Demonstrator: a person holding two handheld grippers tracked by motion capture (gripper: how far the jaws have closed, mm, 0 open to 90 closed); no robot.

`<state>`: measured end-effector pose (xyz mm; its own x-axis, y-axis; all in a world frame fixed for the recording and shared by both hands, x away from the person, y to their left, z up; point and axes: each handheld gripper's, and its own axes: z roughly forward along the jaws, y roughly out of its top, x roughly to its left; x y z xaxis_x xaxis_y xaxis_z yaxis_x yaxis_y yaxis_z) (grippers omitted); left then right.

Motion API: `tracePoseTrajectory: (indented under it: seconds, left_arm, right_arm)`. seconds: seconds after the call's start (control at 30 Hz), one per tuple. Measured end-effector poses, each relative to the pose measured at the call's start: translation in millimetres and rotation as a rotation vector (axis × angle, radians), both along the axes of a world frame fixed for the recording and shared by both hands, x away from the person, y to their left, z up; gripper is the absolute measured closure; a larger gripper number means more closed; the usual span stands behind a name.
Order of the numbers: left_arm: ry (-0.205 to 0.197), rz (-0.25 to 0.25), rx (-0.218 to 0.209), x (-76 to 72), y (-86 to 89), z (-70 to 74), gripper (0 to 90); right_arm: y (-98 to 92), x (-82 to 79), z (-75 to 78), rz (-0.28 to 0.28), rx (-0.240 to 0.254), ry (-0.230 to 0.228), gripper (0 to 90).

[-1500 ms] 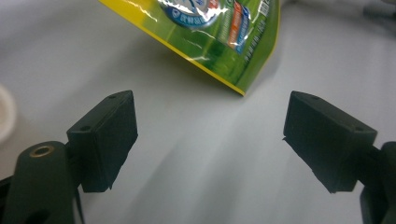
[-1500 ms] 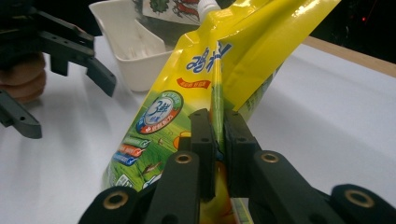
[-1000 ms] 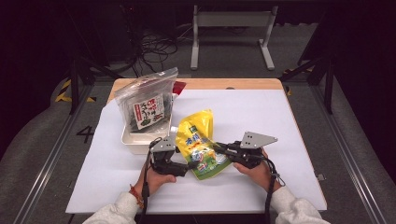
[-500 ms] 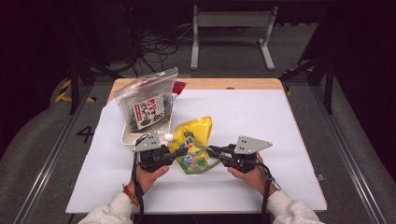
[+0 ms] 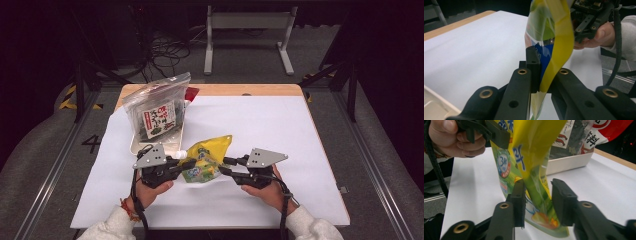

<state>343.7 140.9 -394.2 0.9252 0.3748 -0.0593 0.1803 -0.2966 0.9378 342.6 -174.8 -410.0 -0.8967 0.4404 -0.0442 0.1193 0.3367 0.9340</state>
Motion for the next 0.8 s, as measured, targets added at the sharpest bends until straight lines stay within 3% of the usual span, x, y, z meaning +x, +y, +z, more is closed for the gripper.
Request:
tracePoseTrajectory:
  seconds: [0.1, 0.33, 0.43, 0.57, 0.8]
  left_arm:
    - [-0.005, -0.007, 0.003, -0.5, 2.6, 1.0, 88.1]
    - [-0.021, 0.001, -0.023, -2.8, 14.4, 9.4, 88.1]
    - [-0.030, 0.011, -0.024, -3.7, 20.7, 11.2, 88.1]
    - [-0.041, 0.021, -0.019, -3.5, 26.8, 13.3, 88.1]
    - [-0.051, 0.034, -0.021, -2.4, 35.5, 17.9, 88.1]
  right_arm:
    - [-0.9, -1.2, 1.6, 0.009, 0.003, 0.017, 63.2]
    - [-11.0, -4.6, 5.0, -0.032, -0.014, 0.044, 48.9]
    - [-20.0, -9.0, 4.5, -0.043, -0.043, 0.062, 43.0]
    - [-34.0, -21.1, 3.1, -0.064, -0.118, 0.046, 39.4]
    - [-56.0, -31.5, -2.0, -0.103, -0.157, 0.072, 35.7]
